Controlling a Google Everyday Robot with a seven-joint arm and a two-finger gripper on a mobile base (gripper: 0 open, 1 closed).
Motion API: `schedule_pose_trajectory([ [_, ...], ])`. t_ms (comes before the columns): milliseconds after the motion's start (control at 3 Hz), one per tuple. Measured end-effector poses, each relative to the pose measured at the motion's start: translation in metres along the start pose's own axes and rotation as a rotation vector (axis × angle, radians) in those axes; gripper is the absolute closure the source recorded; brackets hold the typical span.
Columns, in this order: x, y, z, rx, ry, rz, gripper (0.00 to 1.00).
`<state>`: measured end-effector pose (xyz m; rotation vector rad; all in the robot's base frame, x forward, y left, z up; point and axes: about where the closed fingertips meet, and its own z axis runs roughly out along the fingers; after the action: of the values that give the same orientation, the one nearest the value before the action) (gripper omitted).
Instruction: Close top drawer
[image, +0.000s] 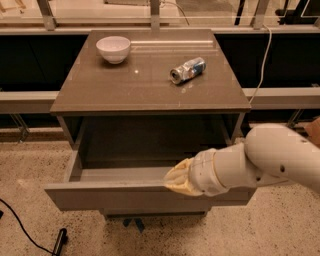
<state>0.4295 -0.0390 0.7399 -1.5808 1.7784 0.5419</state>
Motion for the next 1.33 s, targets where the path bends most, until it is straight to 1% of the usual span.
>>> schedule_pose_trajectory([
  [333,0.014,0.014,0.015,-0.016,-0.051,0.009,1.00],
  [667,0.031,0.033,0.036,-0.077,-0.108,-0.013,1.00],
  [1000,0.047,0.051,0.060,-0.108,-0.103,-0.022,1.00],
  [1333,0.062,0.059,0.081,-0.047,-0.058,-0.009,1.00],
])
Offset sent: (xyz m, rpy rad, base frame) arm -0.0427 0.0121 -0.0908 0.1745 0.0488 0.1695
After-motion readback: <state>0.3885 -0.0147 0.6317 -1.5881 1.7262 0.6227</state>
